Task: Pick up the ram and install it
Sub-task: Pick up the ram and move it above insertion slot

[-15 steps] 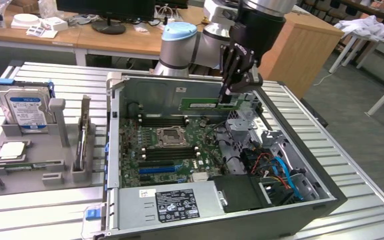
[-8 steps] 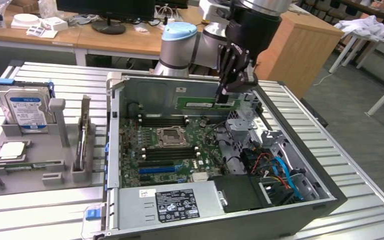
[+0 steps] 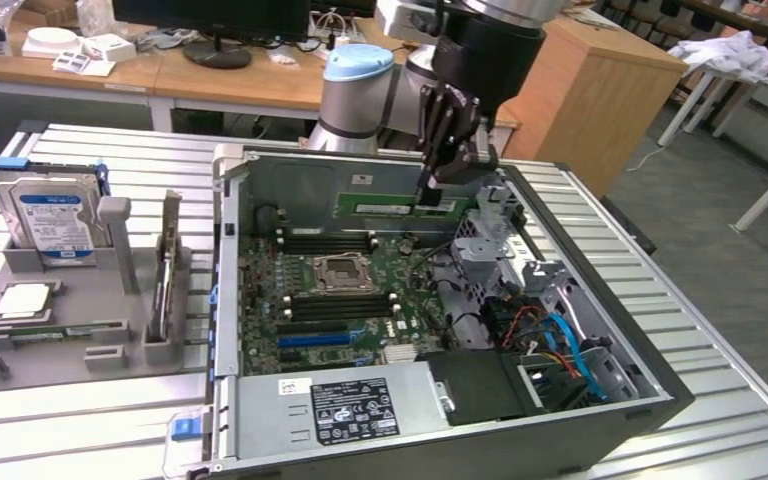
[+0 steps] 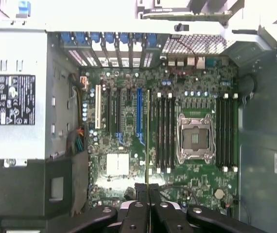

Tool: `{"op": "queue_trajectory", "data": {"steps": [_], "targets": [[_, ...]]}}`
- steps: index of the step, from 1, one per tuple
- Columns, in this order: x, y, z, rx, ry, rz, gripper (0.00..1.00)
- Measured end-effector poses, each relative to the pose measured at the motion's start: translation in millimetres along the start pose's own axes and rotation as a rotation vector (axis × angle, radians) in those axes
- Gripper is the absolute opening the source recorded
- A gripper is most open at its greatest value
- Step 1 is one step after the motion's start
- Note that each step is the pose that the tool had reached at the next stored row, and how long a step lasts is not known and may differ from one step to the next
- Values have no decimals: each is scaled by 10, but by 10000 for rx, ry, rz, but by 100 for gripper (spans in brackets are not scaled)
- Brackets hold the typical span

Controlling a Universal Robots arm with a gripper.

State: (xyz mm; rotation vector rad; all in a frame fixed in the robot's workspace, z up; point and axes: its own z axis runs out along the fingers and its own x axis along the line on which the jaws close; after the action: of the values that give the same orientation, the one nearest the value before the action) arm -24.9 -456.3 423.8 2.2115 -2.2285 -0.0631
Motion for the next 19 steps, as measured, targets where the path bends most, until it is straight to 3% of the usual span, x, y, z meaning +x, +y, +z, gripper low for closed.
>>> {"op": "queue_trajectory", "data": {"steps": [8,13,19], "targets": [[1,144,6,0,0,1,12],[-3,147,6,0,2,0,12],[-131,147,13,-1,2,0,12]]}}
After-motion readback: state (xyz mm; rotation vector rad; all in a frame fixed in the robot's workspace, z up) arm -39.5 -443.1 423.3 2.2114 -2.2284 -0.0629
